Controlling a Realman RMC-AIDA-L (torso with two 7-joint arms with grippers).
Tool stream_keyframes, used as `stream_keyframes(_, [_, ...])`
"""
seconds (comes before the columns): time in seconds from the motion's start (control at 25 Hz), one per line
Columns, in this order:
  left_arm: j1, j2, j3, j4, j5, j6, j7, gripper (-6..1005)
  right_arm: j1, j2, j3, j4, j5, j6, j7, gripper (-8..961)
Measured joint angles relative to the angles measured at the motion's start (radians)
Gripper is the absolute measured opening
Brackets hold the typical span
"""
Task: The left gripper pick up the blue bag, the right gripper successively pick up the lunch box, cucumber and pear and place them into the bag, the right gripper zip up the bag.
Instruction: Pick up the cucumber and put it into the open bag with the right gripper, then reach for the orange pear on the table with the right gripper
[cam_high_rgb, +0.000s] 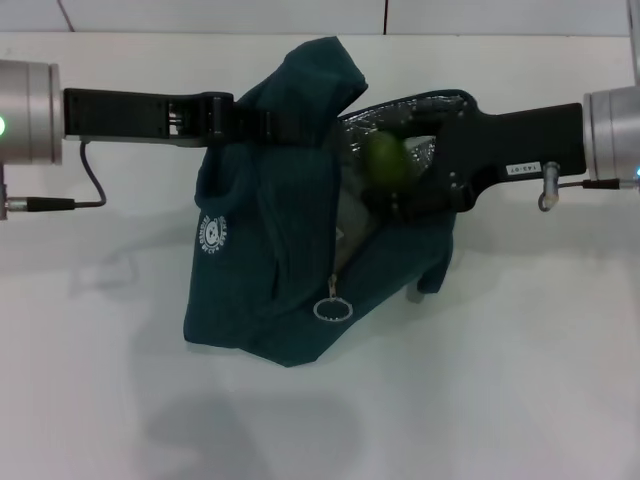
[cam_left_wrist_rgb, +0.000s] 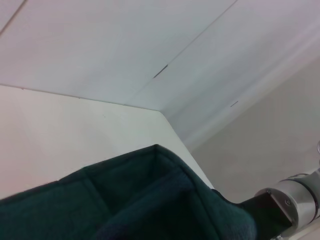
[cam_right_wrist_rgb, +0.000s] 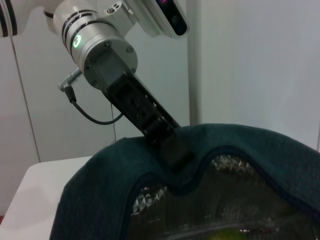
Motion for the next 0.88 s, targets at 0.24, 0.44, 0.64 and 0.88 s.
stream_keyframes(0.24, [0.001, 0.0, 0.0, 0.0, 0.0, -0.001, 0.001, 49, -0.03, -0.001, 0.012, -0.061, 0.006, -0.003, 0.007, 856])
stream_keyframes(0.44, [0.001, 0.0, 0.0, 0.0, 0.0, -0.001, 0.001, 49, -0.078, 0.0, 0.06, -0.127, 0.057, -0.016, 0.008, 861])
stream_keyframes(0.64, [0.003, 0.0, 0.0, 0.0, 0.0, -0.001, 0.001, 49, -0.111, -0.002, 0.182, -0.159, 0.117, -0.09, 0.009, 860])
stream_keyframes(0.88, [0.006, 0.0, 0.0, 0.0, -0.003, -0.001, 0.002, 49, -0.155, -0.007, 0.32, -0.176, 0.127, -0.084, 0.023, 859])
